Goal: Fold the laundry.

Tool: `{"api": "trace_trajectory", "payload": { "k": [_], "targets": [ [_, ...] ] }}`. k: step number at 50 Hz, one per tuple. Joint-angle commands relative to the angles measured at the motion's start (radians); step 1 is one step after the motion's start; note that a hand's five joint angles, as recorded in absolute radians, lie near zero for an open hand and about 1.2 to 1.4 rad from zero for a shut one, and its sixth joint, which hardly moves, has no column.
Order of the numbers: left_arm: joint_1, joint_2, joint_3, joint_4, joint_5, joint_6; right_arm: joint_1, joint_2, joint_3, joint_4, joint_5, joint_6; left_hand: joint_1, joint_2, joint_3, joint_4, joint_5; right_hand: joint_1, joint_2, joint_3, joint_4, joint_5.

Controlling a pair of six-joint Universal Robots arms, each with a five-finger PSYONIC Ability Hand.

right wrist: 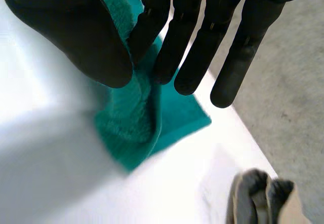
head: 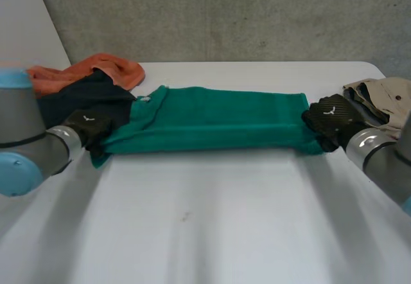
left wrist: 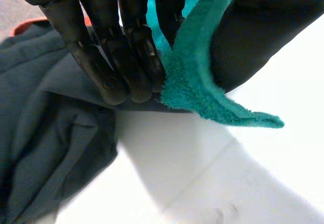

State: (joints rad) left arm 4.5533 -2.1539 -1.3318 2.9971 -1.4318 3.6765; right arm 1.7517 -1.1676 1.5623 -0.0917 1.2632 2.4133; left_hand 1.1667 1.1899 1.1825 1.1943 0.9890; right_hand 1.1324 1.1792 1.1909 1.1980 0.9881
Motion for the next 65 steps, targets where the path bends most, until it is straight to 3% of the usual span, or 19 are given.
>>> {"api": "trace_trajectory", "payload": {
  "k": [1, 4, 10, 15, 18, 24, 31, 37, 41, 47, 48, 49, 53, 60, 65],
  "targets": [
    [-0.036, 0.261, -0.190, -0.234, -0.025, 0.160, -0.069, -0.130, 0.039, 0.453, 0.024, -0.356, 0.230, 0.206, 0.214, 0.202, 0.233, 0.264, 0.217, 0.205, 0.198, 0.234],
    [-0.060, 0.295, -0.251, -0.326, -0.065, 0.274, -0.084, -0.142, 0.048, 0.596, 0.031, -0.485, 0.230, 0.206, 0.214, 0.202, 0.233, 0.264, 0.217, 0.205, 0.198, 0.234],
    [-0.072, 0.266, -0.218, -0.304, -0.136, 0.379, -0.055, -0.100, 0.021, 0.514, 0.054, -0.442, 0.230, 0.206, 0.214, 0.202, 0.233, 0.264, 0.217, 0.205, 0.198, 0.234],
    [-0.141, 0.166, -0.046, -0.227, -0.180, 0.349, -0.017, -0.031, -0.037, 0.434, 0.073, -0.393, 0.230, 0.206, 0.214, 0.202, 0.233, 0.264, 0.217, 0.205, 0.198, 0.234],
    [-0.181, 0.079, 0.197, -0.161, -0.217, 0.340, 0.018, 0.008, -0.137, 0.356, 0.094, -0.355, 0.230, 0.206, 0.214, 0.202, 0.233, 0.264, 0.217, 0.205, 0.198, 0.234],
    [-0.200, 0.037, 0.603, -0.024, -0.226, 0.301, 0.026, 0.026, -0.464, 0.075, 0.209, -0.160, 0.230, 0.206, 0.214, 0.202, 0.233, 0.264, 0.217, 0.205, 0.198, 0.234],
    [-0.180, 0.063, 0.795, 0.223, -0.193, 0.088, 0.003, -0.043, -0.521, -0.268, 0.177, -0.016, 0.230, 0.206, 0.214, 0.202, 0.233, 0.264, 0.217, 0.205, 0.198, 0.234],
    [-0.174, 0.071, 0.718, 0.200, -0.188, 0.048, 0.002, -0.081, -0.433, -0.312, 0.128, -0.006, 0.230, 0.206, 0.214, 0.202, 0.233, 0.264, 0.217, 0.205, 0.198, 0.234],
    [-0.155, 0.080, 0.561, 0.198, -0.185, 0.043, 0.002, -0.080, -0.369, -0.301, 0.099, -0.008, 0.230, 0.206, 0.214, 0.202, 0.233, 0.264, 0.217, 0.205, 0.198, 0.234],
    [-0.166, 0.088, 0.367, 0.217, -0.154, 0.060, -0.006, -0.009, -0.285, -0.186, 0.049, -0.013, 0.230, 0.206, 0.214, 0.202, 0.233, 0.264, 0.217, 0.205, 0.198, 0.234],
    [-0.169, 0.089, 0.346, 0.223, -0.145, 0.065, -0.006, 0.003, -0.280, -0.171, 0.036, -0.010, 0.230, 0.206, 0.214, 0.202, 0.233, 0.121, 0.074, 0.063, 0.055, 0.091],
    [-0.174, 0.097, 0.303, 0.232, -0.127, 0.076, -0.008, 0.029, -0.278, -0.139, 0.010, -0.002, 0.230, 0.206, 0.214, 0.202, 0.233, -0.232, -0.279, -0.291, -0.298, -0.262],
    [-0.191, 0.141, 0.211, 0.241, -0.095, 0.106, -0.004, 0.101, -0.310, -0.077, -0.031, 0.032, 0.230, 0.206, 0.214, 0.202, 0.233, -0.783, -0.830, -0.841, -0.848, -0.813],
    [-0.229, 0.291, 0.063, 0.221, -0.058, 0.143, 0.022, 0.183, -0.450, -0.014, -0.057, 0.138, 0.230, 0.206, 0.214, 0.202, 0.233, -0.958, -1.005, -1.016, -1.023, -0.988],
    [-0.266, 0.464, -0.084, 0.198, -0.003, 0.181, 0.075, 0.258, -0.586, 0.007, -0.145, 0.207, 0.230, 0.206, 0.214, 0.202, 0.233, -0.958, -1.005, -1.016, -1.023, -0.988]
  ]
}}
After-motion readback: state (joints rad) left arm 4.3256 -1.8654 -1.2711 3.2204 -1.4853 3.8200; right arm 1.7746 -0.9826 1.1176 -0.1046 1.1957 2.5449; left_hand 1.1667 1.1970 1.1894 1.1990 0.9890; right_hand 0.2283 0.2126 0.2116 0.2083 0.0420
